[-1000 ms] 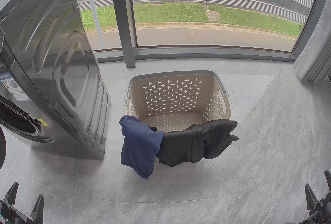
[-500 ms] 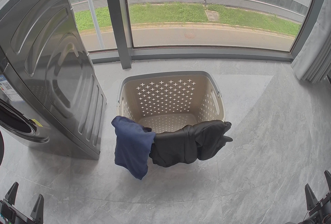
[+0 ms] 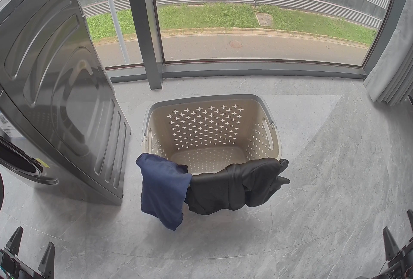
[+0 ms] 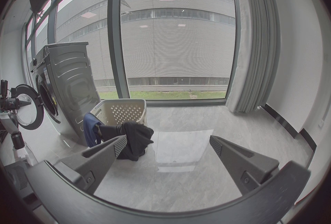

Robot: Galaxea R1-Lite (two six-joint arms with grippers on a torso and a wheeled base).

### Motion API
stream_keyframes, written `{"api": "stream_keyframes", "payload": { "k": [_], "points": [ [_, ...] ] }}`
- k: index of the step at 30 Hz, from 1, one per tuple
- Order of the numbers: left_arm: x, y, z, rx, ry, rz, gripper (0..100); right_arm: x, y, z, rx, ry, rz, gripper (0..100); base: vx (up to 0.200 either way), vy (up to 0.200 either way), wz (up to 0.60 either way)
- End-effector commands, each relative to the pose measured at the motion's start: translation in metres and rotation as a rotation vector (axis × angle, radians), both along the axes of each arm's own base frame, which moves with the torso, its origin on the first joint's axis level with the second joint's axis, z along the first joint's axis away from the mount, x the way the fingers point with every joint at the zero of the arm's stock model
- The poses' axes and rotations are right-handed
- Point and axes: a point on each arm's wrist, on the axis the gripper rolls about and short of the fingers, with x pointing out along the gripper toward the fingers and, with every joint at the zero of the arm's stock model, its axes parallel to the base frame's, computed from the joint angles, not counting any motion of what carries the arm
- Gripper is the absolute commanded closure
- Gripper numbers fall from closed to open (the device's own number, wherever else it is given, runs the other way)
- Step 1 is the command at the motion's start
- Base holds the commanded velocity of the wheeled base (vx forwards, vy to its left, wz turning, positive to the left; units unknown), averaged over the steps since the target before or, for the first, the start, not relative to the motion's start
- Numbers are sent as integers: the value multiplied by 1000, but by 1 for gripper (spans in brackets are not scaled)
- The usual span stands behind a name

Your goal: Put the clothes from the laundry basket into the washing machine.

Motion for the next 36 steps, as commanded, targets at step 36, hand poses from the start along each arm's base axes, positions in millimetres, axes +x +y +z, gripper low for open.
{"api": "stream_keyframes", "payload": {
  "k": [36],
  "points": [
    [0, 0, -4, 0, 5, 1, 0, 200, 70, 22, 113, 594, 234, 0, 0, 0, 0]
  ]
}}
